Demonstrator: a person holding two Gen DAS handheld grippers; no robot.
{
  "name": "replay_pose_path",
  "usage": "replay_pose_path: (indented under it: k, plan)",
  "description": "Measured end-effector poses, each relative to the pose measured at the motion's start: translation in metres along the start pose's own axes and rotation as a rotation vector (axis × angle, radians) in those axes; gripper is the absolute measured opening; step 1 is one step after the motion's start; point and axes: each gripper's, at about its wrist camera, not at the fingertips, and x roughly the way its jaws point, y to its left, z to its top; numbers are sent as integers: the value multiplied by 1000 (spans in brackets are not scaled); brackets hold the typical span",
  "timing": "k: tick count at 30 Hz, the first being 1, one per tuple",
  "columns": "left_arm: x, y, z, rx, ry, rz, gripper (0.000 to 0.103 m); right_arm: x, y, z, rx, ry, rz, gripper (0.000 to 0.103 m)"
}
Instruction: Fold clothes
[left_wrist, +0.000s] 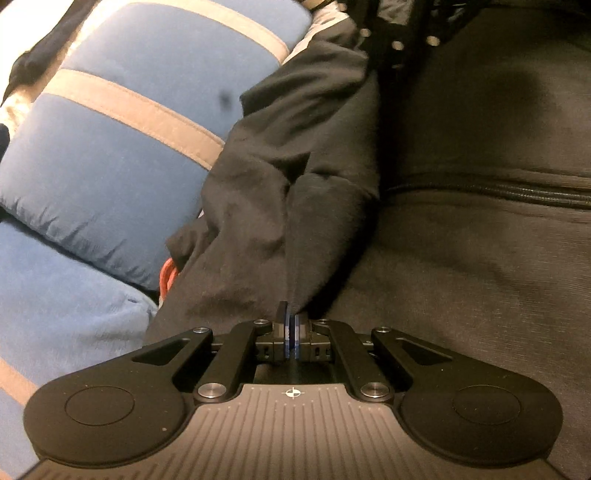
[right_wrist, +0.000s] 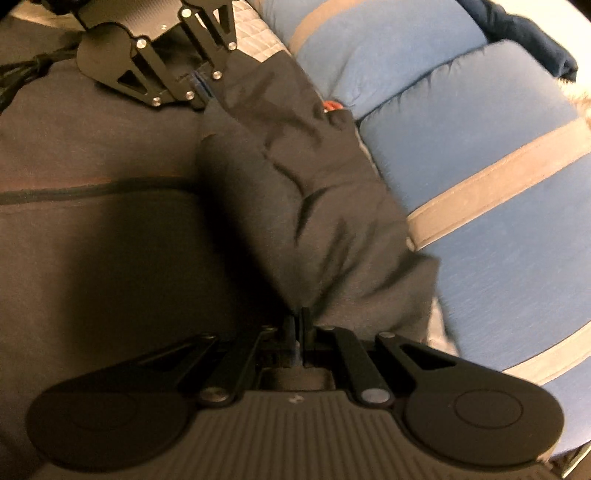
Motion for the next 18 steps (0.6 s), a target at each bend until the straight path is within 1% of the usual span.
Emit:
replay_pose_path:
  k: [3,5,7,8,9,10,11,12,13,14,15,16,18]
  plan:
    - [2,-2,-3,-2,21,-6,6,-5,10,-7,16,9,9,1]
    - [1,-1,-6,-22,28,-2,6,-7,14,-10,24,15,4,2]
    - [-2,2,-7,-62,26,-1,8,-8,11,-7,47,23,-27,33]
    - [-3,4,-8,-82,25,0,9,-9,10,-6,59,26,-43,39]
    - [-5,7,-8,-103,25,-1,11,-11,7,-5,71,26,-63,50]
    - [-7,10,-9,-126,25,-4,19,-12,3,-4,83,19,-81,65]
    - [-9,12,-10,-145,25,2,25,-16,1,-4,95,8,-96,73]
    - [-12,15,-11,-162,24,11,36,-21,-2,-5,111,-7,-107,87]
    - [-15,17,-13,-180,23,21,44,-26,-5,-5,132,-16,-105,94]
    - [-18,20,-14,-200,21,24,48,-31,-9,-4,152,-23,-103,96]
    - [-22,24,-16,-222,17,24,55,-36,-12,-4,173,-24,-102,100]
    - [-26,27,-17,-245,14,22,59,-41,-15,-3,194,-24,-100,103]
    - [-34,34,-19,-290,10,18,62,-52,-20,-1,235,-26,-95,103]
